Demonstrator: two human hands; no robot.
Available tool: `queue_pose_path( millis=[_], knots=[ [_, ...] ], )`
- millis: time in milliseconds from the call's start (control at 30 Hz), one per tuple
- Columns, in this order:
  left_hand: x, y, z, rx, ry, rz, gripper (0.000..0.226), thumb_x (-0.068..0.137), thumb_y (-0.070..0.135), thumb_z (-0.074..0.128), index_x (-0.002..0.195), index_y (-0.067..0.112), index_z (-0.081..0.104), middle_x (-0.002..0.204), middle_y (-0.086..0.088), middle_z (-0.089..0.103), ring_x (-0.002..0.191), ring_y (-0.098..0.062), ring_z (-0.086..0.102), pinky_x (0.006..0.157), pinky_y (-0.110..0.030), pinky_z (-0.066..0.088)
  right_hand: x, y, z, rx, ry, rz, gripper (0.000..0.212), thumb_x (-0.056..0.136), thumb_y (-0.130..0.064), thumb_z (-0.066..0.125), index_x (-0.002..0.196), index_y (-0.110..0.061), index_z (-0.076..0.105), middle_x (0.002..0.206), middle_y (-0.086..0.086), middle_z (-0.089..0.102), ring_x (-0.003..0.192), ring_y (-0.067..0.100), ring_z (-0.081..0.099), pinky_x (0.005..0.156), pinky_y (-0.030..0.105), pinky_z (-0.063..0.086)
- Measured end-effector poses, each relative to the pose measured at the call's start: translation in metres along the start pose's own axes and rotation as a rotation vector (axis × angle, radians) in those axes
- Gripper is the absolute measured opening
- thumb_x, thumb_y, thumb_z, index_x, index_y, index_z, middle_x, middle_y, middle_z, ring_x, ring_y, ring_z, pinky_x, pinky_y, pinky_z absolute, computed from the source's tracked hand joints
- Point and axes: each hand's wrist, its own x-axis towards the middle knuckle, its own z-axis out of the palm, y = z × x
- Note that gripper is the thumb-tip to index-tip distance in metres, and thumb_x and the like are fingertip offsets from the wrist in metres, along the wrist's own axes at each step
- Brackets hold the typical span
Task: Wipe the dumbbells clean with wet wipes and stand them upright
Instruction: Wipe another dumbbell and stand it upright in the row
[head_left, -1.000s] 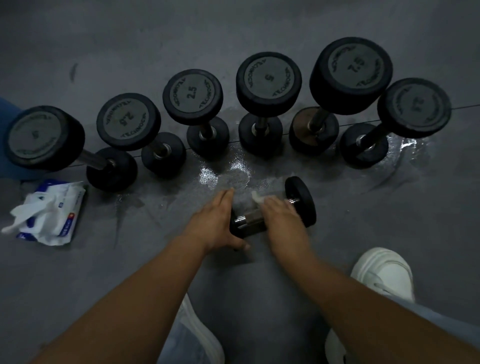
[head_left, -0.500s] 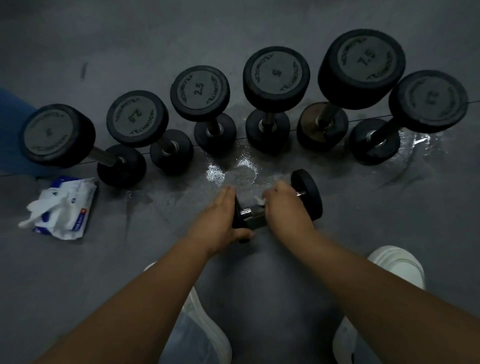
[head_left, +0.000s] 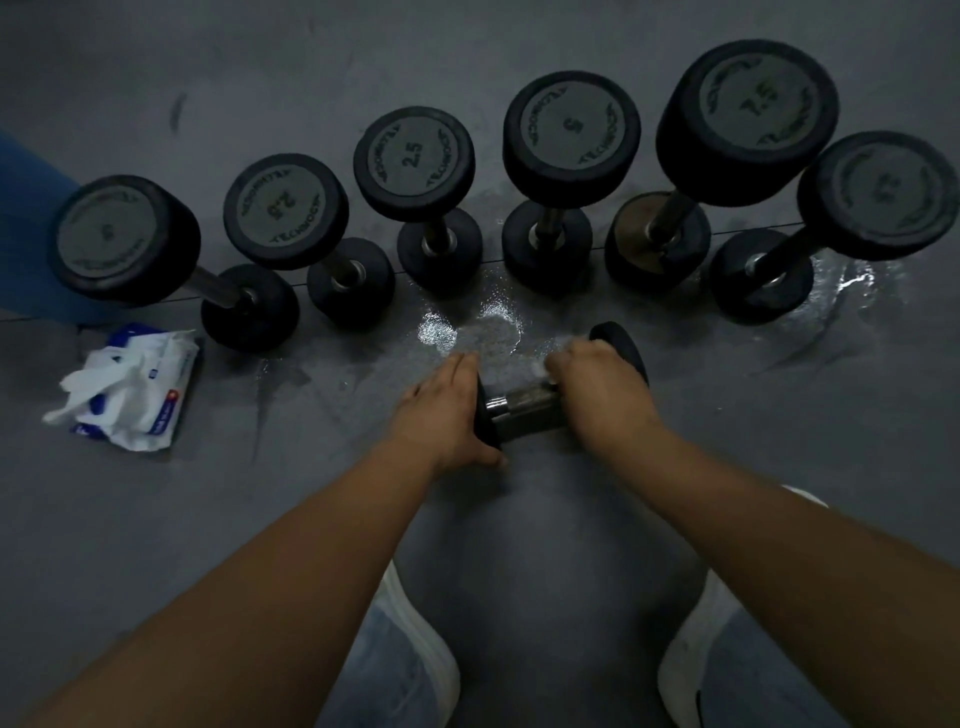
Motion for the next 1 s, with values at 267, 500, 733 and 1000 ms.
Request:
queue_pose_path(
  millis=[267,500,733,1000],
  knots=[
    [0.002,0.000,-0.001,-0.015,-0.011,-0.001,0.132,0.059,0.046,0.089,0.156,0.021,0.004,0.164,0.002,0.011,0.147,-0.020,0.024,0.116,-0.040,0.024,-0.009,-0.025,0.023,0.180,0.016,-0.056,0.017,0.092,-0.016,0.051,0.102,-0.012,0.064,0.106,0.007,0.054,0.100,0.026,0.055,0.077,0.033,0.045],
    [0.002,0.000,-0.003,-0.027,-0.010,-0.003,0.129,0.059,0.044,0.088,0.156,0.021,0.007,0.163,0.002,0.012,0.145,-0.023,0.030,0.114,-0.040,0.026,-0.023,-0.037,0.036,0.140,0.049,-0.144,0.027,0.085,-0.010,0.048,0.107,-0.008,0.064,0.105,0.010,0.057,0.096,0.030,0.053,0.081,0.036,0.045],
    [0.004,0.000,-0.003,-0.054,-0.008,-0.003,0.127,0.058,0.044,0.088,0.156,0.021,0.010,0.161,0.002,0.018,0.142,-0.023,0.034,0.112,-0.039,0.029,-0.018,-0.034,0.022,0.232,-0.053,-0.162,0.023,0.097,-0.025,0.048,0.109,-0.015,0.065,0.106,0.006,0.055,0.097,0.020,0.054,0.077,0.031,0.043],
    [0.009,-0.003,-0.006,-0.113,-0.021,-0.007,0.125,0.057,0.040,0.089,0.154,0.024,0.012,0.158,0.001,0.026,0.139,-0.023,0.039,0.112,-0.039,0.033,-0.012,-0.035,0.019,0.195,-0.035,-0.130,0.029,0.093,-0.021,0.047,0.119,-0.018,0.061,0.120,0.003,0.054,0.100,0.030,0.061,0.072,0.033,0.046]
  ],
)
